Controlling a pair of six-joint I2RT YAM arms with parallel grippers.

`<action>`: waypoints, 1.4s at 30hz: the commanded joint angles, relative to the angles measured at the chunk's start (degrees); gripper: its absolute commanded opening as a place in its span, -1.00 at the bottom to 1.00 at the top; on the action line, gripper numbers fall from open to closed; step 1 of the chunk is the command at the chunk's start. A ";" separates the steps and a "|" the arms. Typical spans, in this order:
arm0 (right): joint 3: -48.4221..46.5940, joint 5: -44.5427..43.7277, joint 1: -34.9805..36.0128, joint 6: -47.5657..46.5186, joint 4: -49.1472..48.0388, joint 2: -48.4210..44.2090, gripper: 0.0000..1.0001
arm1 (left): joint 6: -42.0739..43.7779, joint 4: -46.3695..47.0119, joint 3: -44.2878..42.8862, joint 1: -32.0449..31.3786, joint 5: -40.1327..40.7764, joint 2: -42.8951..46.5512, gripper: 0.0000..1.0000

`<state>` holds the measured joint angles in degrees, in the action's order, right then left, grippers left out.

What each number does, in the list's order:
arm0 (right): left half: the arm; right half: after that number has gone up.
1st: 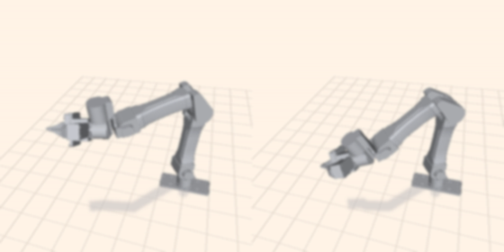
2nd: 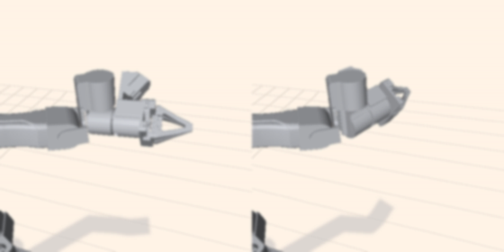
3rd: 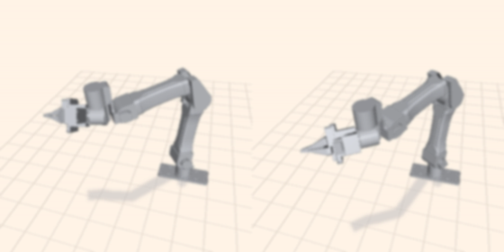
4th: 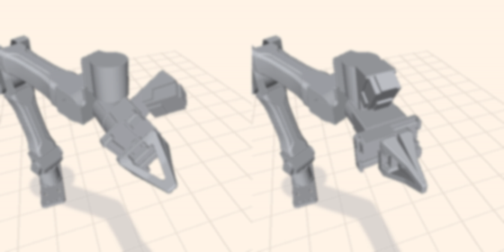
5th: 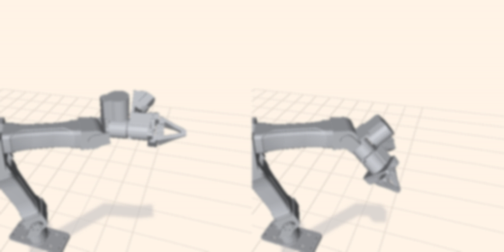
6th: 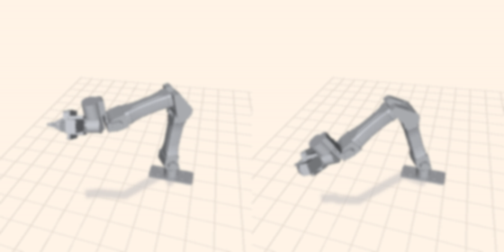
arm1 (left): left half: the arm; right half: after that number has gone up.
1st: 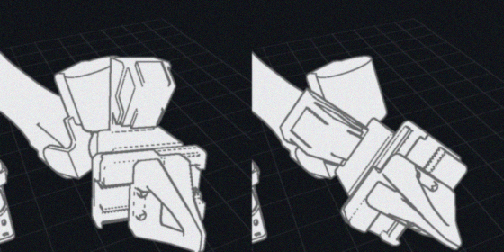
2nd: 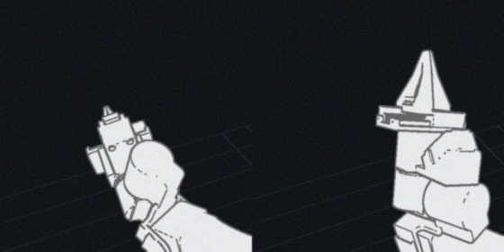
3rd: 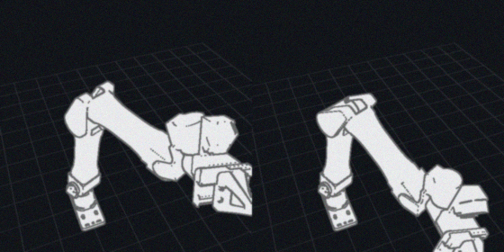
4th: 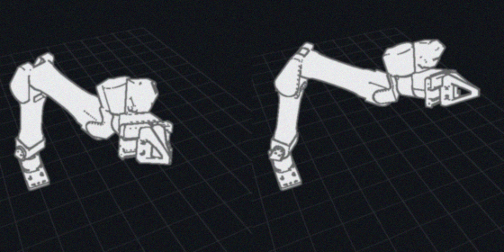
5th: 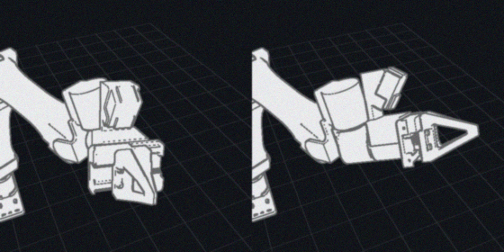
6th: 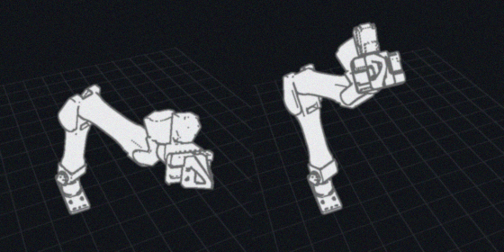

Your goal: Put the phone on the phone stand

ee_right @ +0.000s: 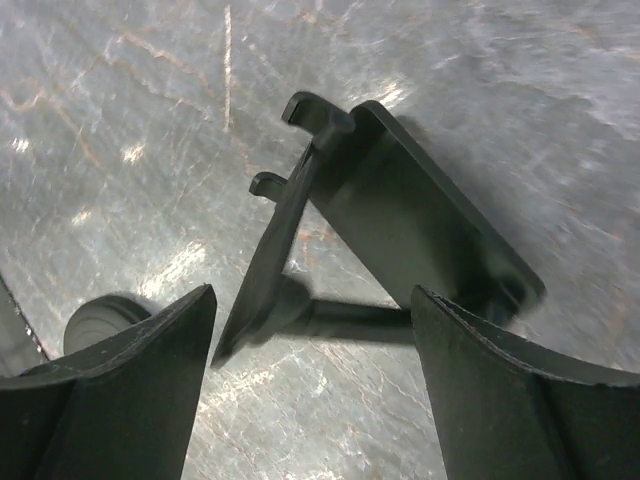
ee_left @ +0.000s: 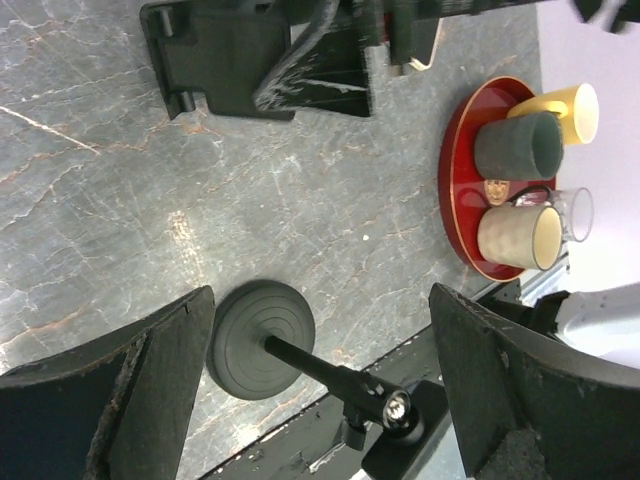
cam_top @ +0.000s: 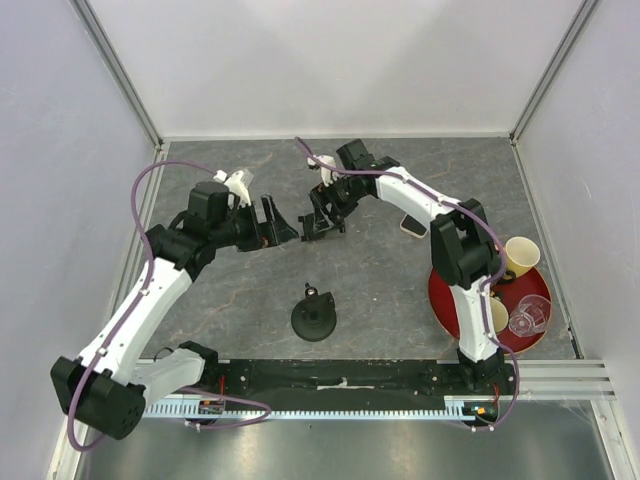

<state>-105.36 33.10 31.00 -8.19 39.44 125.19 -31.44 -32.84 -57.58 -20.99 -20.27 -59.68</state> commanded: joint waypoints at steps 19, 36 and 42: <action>30.01 -35.14 0.89 66.61 -44.86 -24.36 0.85 | -5.37 19.11 -9.05 10.25 -1.08 -17.49 0.78; 47.62 -64.04 15.67 74.89 -65.11 -26.49 0.73 | -16.45 37.05 5.54 19.15 -13.47 -15.12 0.76; 47.71 -65.00 16.89 76.22 -67.48 -21.92 0.52 | -19.18 41.10 7.92 20.73 -16.55 -14.24 0.76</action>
<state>-57.04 -28.08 47.13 67.46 -23.49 101.25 -46.72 1.63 -50.50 -1.08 -32.45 -76.42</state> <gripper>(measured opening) 0.774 0.877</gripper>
